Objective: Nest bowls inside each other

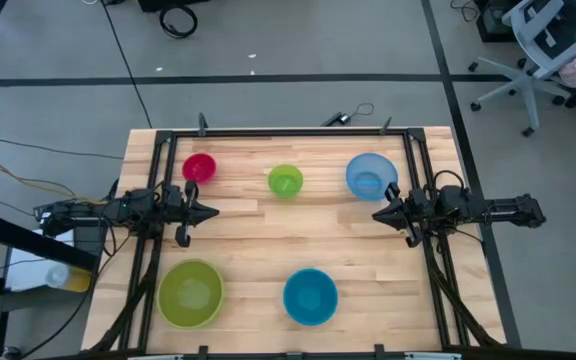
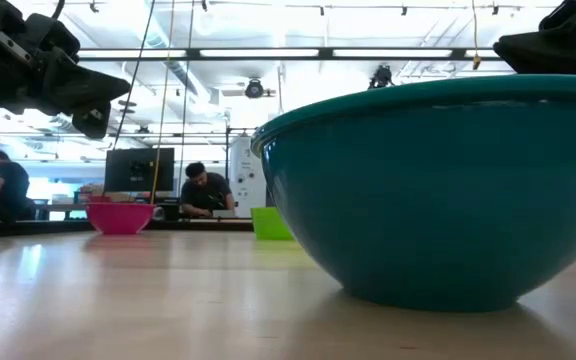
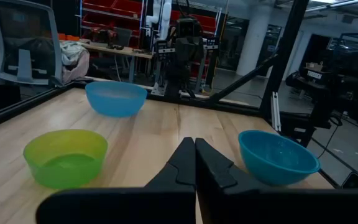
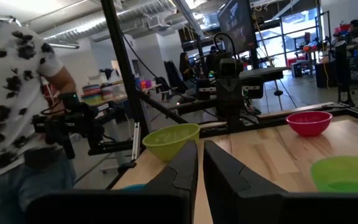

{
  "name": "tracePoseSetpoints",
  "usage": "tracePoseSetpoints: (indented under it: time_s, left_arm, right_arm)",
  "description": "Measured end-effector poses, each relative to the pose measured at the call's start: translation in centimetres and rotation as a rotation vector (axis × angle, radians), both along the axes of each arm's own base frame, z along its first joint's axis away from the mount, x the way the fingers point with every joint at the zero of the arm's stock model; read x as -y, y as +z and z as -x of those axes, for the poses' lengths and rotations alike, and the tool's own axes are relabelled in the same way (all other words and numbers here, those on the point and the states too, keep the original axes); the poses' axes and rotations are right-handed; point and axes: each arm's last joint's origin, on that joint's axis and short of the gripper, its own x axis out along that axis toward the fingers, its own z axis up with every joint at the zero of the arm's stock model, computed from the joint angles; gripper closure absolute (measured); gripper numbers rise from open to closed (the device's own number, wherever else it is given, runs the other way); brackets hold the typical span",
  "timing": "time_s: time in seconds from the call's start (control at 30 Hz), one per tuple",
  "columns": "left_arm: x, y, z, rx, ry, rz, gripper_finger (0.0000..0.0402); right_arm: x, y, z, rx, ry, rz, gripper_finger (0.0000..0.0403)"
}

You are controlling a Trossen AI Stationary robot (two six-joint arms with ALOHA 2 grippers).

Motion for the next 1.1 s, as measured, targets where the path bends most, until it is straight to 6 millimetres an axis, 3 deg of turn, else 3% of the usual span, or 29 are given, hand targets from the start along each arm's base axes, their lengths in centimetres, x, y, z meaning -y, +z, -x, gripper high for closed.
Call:
tracePoseSetpoints:
  time_s: [0.23,0.47,0.53,0.7,0.9,1.1]
  left_arm:
    - [-0.3,0.0,0.0,-0.012,0.094,-0.358,0.0401]
    - [-0.3,0.2,0.0,0.006,0.113,-0.377,0.0401]
    - [-0.3,1.3,0.1,0.121,0.128,-0.332,0.0401]
    - [-0.3,4.3,1.0,0.46,0.081,0.079,0.0401]
    - [-0.3,6.0,2.1,0.676,0.072,0.118,0.0401]
    - [-0.3,6.7,2.8,0.77,0.065,0.125,0.0401]
  right_arm:
    - [0.0,0.0,0.0,0.0,0.0,0.0,0.0369]
    - [0.0,0.0,0.0,0.0,0.0,0.0,0.0369]
    - [0.1,0.0,0.0,-0.001,-0.042,0.02,0.0369]
    - [0.6,0.0,0.0,0.004,-0.188,0.019,0.0369]
    - [0.7,0.5,0.1,0.057,-0.209,-0.008,0.0369]
    - [1.1,1.2,0.3,0.133,-0.279,-0.47,0.0369]
